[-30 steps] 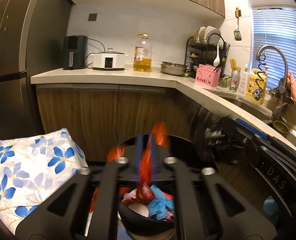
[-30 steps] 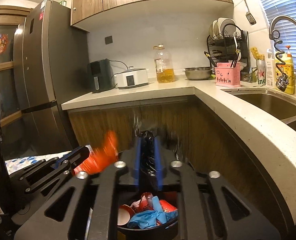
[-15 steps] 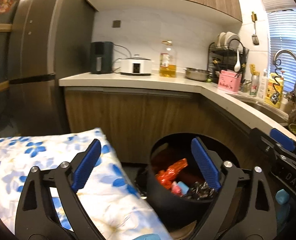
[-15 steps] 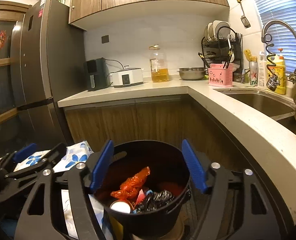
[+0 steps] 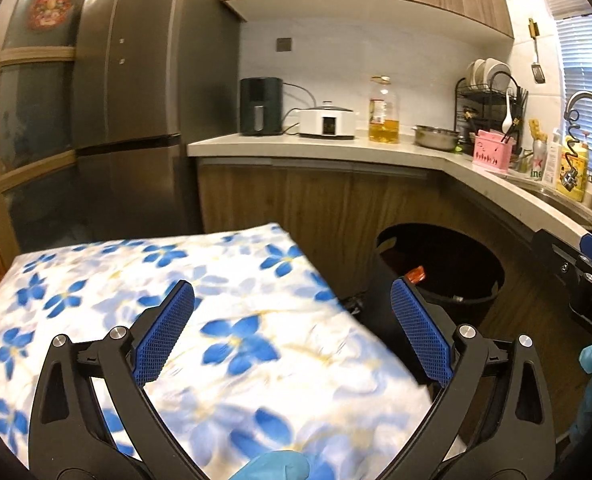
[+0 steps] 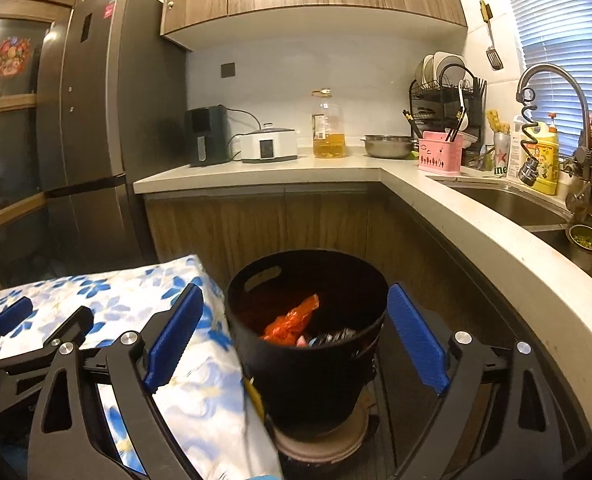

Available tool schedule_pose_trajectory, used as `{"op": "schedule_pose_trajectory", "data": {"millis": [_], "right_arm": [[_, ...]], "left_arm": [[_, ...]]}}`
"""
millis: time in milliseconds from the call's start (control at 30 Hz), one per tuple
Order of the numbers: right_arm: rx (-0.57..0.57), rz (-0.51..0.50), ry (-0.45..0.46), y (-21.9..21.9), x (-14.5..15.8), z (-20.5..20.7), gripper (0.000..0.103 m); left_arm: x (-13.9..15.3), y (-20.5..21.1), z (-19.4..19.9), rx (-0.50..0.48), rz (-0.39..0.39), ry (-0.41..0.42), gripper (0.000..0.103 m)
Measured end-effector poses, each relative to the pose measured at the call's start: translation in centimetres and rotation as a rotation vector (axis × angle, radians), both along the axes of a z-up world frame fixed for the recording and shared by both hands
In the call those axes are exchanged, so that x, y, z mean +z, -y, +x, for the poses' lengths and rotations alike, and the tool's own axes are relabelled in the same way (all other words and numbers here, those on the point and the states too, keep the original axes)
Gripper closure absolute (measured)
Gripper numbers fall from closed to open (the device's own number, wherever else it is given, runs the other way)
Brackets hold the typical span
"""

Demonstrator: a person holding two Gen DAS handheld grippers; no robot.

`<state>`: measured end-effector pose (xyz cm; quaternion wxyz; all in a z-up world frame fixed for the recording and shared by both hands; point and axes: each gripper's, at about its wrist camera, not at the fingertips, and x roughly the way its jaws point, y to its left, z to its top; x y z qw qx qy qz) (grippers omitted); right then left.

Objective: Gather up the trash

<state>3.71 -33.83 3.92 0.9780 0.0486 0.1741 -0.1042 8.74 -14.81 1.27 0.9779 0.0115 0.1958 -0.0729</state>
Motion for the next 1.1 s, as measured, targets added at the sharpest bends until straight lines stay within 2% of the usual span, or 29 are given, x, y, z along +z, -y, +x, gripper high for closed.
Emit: {"op": "schedule_pose_trajectory", "data": {"millis": [200,533,833,1100], "right_arm": [[0.035,0.035,-0.01,-2.3,-0.3,-3.7,0.013],[0.047,0.004,-0.033,-6.0,-0.7,-9.1,0.013],[0.072,-0.002,-0.043,-7.7,-1.6,-12.7,0.013],[0.09,-0.021,-0.04,-8.7,-1.7,-13.9,0.013]], "left_arm": [[0.0,-2.9,-4.2,0.035,-0.006,-0.012,0.006],[-0.8,-5.7,-10.1,0.058,-0.005,-0.005,0.006],[-1.2,-6.6,-12.8,0.065,-0.001,0.003,0.006],[-1.4,-6.8,-14.0,0.068,-0.003,0.001,0.006]]}}
